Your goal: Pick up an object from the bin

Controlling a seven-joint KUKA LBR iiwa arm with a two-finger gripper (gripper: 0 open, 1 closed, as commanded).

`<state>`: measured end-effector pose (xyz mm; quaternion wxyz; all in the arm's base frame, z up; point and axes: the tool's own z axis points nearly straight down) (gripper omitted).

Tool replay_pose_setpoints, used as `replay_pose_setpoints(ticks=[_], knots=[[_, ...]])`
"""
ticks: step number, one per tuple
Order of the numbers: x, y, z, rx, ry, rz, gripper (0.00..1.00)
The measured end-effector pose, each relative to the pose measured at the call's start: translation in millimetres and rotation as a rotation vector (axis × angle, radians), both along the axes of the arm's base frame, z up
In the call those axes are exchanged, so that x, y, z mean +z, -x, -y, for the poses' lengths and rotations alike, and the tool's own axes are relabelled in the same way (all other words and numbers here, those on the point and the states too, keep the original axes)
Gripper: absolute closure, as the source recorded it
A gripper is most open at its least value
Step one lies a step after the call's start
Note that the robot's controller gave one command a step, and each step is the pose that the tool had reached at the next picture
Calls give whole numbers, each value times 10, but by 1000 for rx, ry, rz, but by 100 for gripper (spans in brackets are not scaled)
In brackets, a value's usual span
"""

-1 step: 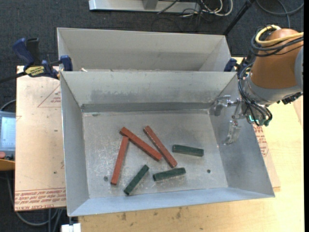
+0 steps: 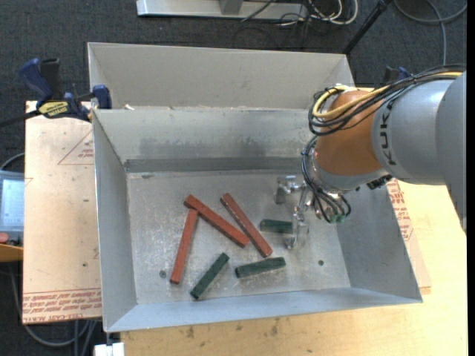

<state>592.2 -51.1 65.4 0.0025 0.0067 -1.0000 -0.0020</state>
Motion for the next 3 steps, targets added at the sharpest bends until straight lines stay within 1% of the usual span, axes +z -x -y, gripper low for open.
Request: replay_pose_setpoints(ticks=[1,2,3], knots=[[362,155,-80,-28,2,7,0],[369,200,-41,-114,3,5,0],[37,170,-8,-316,3,4,0]])
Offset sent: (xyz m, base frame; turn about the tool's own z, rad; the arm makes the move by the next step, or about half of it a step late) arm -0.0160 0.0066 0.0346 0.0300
